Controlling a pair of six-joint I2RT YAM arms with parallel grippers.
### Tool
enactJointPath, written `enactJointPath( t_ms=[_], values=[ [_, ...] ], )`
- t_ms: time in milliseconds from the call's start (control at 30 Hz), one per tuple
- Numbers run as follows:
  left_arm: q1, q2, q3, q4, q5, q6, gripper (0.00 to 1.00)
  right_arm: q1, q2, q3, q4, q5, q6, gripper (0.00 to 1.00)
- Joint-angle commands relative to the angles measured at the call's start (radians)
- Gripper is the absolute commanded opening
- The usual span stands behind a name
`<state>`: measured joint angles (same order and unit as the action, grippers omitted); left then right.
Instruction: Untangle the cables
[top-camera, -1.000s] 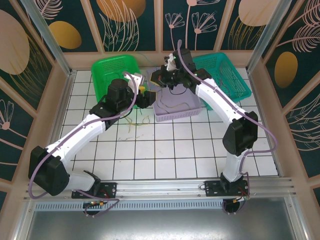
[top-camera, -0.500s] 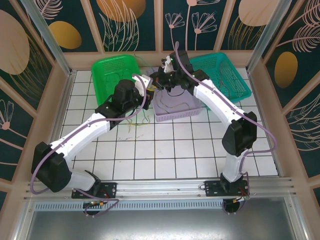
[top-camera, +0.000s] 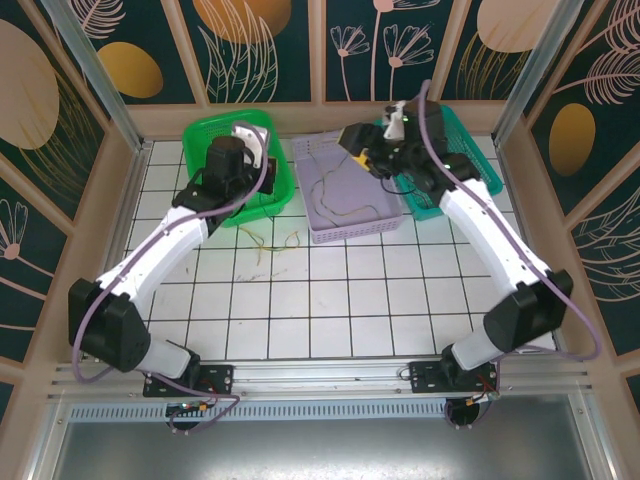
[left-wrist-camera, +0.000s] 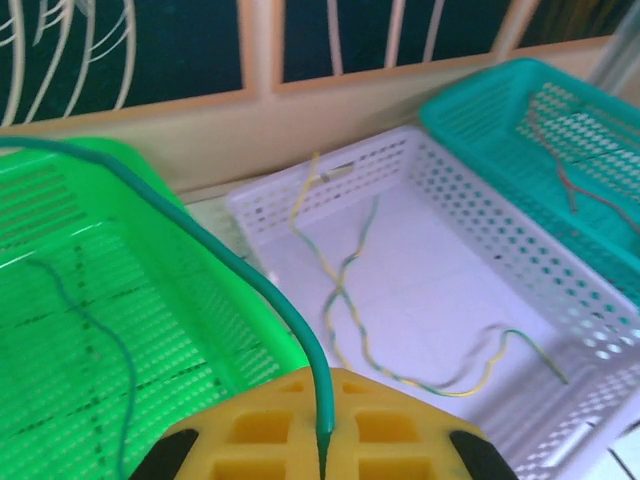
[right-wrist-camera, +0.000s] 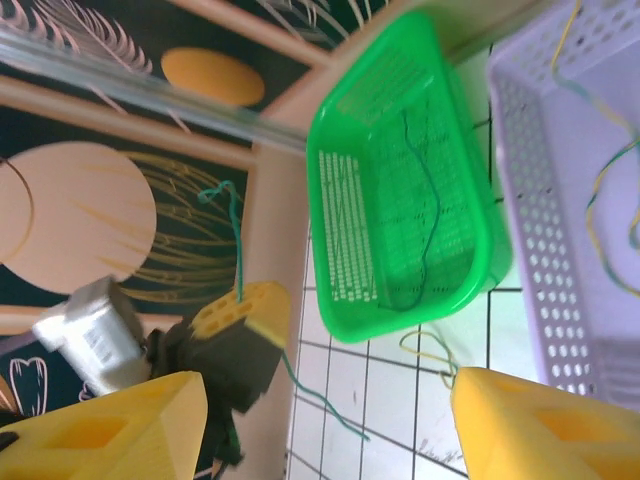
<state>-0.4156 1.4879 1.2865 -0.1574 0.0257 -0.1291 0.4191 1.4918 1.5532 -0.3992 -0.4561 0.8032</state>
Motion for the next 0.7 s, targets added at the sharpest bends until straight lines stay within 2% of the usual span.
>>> enactJointPath(
  t_ms=[0, 133, 267, 400, 567, 600, 633, 667],
  values=[
    [0.058, 0.094, 0.112, -0.131, -0.041, -0.027, 0.00, -0.017, -0.062, -0.061, -0.001, 0.055, -0.051, 0.67],
    [0.127, 0.234, 0.253, -0.193, -0.017, -0.106, 0.00, -0.021, -0.105, -0.123, -0.005, 0.065, -0.049, 0.66],
    [0.165, 0.436, 0.471, -0.292, 0.040, -0.219, 0.00, -0.021, -0.132, -0.175, 0.008, 0.066, -0.028, 0.66],
    [0.180, 0.630, 0.693, -0.405, 0.023, -0.283, 0.00, -0.021, -0.151, -0.191, 0.007, 0.080, -0.026, 0.66],
    [0.184, 0.786, 0.888, -0.520, -0.017, -0.325, 0.00, -0.022, -0.161, -0.195, -0.021, 0.097, -0.032, 0.66],
    [0.184, 0.792, 0.893, -0.516, -0.015, -0.326, 0.03, -0.022, -0.165, -0.201, -0.021, 0.097, -0.032, 0.66],
    [0.183, 0.792, 0.886, -0.502, -0.012, -0.324, 0.14, -0.022, -0.169, -0.206, -0.021, 0.097, -0.031, 0.66],
    [0.184, 0.787, 0.875, -0.486, -0.003, -0.317, 0.29, -0.022, -0.173, -0.211, -0.018, 0.096, -0.026, 0.66]
  ],
)
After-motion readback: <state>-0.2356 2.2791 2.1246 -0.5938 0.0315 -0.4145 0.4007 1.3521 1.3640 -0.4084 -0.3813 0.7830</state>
